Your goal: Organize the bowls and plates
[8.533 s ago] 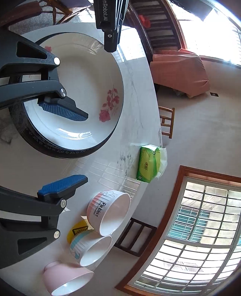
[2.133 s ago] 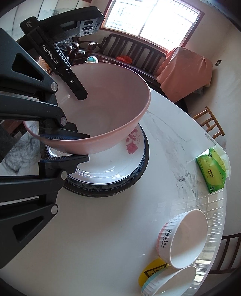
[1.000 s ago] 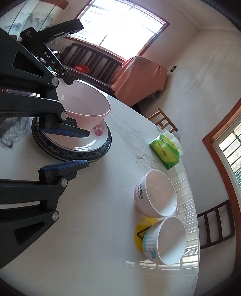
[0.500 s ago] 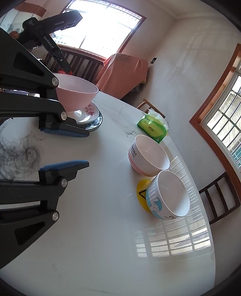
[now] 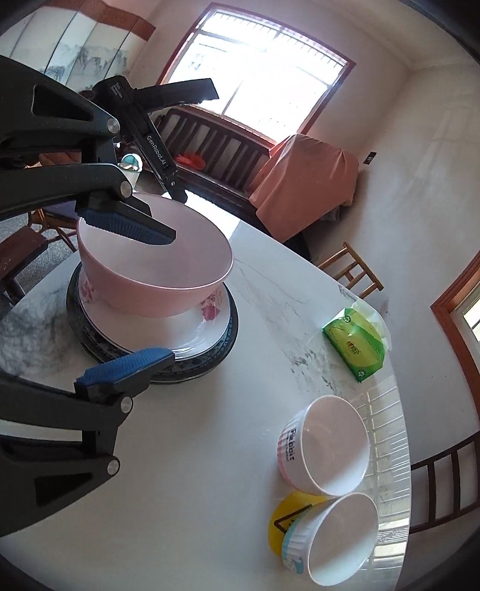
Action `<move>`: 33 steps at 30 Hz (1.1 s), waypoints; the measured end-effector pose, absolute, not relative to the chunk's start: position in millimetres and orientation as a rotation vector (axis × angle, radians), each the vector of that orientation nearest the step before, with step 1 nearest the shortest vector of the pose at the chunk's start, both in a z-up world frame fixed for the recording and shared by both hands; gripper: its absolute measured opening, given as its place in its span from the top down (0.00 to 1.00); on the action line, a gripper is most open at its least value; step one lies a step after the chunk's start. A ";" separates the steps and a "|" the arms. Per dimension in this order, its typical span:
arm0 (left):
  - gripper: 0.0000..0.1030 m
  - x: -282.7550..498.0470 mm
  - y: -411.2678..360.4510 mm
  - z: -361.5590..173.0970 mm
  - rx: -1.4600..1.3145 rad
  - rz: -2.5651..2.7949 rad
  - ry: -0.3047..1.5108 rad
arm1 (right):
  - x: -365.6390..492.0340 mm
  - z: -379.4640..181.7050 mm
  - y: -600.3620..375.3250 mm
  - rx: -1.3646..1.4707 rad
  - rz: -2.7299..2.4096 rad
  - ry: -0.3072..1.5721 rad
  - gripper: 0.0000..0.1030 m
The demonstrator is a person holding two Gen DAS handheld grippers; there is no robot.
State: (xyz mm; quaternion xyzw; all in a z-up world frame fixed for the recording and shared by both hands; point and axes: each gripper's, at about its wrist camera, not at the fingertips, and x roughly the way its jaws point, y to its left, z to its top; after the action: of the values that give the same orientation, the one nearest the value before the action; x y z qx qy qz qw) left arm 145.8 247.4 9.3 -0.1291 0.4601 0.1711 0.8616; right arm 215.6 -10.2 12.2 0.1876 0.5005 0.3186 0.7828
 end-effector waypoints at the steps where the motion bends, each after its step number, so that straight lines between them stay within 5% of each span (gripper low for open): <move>1: 0.62 144.7 246.4 8.7 -0.266 0.363 0.949 | 218.0 6.2 -0.5 0.386 0.685 1.104 0.45; 4: 1.00 141.6 243.4 10.3 -0.338 0.263 0.924 | 223.0 -14.6 21.9 0.315 0.661 1.181 0.67; 5: 1.00 141.3 238.2 12.5 -0.340 0.272 0.922 | 223.3 -19.4 23.5 0.307 0.647 1.194 0.78; 15: 1.00 139.9 100.7 75.6 -0.250 0.022 0.773 | 199.4 -11.9 -54.6 0.473 0.672 1.172 0.83; 24: 1.00 172.0 -10.7 27.9 -0.139 -0.166 0.900 | 176.0 -27.8 -182.8 0.588 0.461 1.212 0.86; 33: 0.96 188.7 -11.3 4.4 -0.187 -0.168 0.948 | 180.5 -43.5 -223.2 0.582 0.364 1.228 0.84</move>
State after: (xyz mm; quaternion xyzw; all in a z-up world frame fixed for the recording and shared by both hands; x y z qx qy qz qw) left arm 188.7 -11.3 4.4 -0.0898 0.4553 -0.0809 0.8821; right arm 180.5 -223.2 -43.5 0.2676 0.5644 0.1675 0.7627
